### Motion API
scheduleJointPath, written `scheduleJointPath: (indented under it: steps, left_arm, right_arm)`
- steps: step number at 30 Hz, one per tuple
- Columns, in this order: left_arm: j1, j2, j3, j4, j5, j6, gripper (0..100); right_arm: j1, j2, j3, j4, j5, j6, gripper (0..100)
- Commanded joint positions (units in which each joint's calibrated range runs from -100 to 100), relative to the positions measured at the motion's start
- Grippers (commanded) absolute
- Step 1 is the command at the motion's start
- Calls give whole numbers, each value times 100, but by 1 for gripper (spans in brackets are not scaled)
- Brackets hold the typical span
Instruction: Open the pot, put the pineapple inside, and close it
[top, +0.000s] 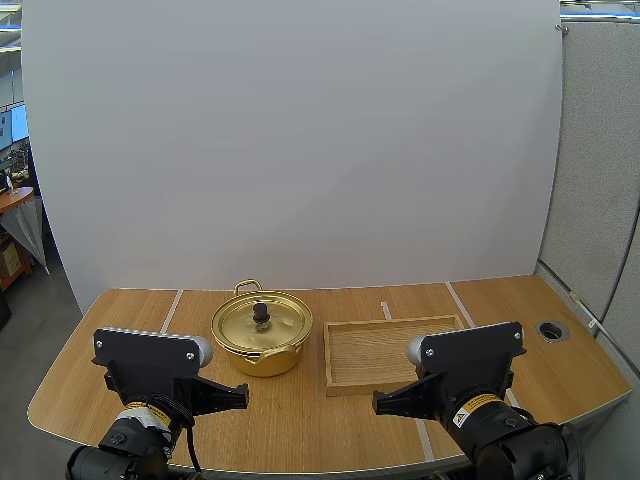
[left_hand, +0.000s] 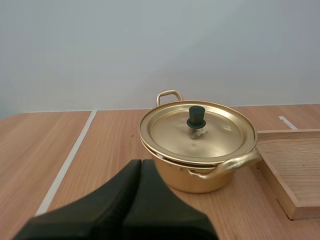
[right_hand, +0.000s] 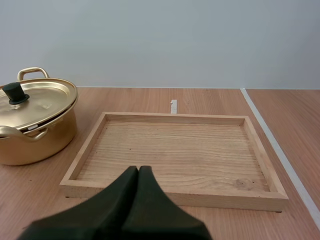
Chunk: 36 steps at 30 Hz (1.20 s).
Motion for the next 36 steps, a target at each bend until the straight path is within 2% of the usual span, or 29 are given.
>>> scheduleJointPath:
  steps: [1, 36]
  left_arm:
    - [4, -17, 0, 15, -143, -77, 0]
    - [4, -17, 0, 15, -143, -77, 0]
  right_arm:
    - [-18, -26, 0, 14, -2, 0, 0]
    - [-130, -26, 0, 14, -18, 0, 0]
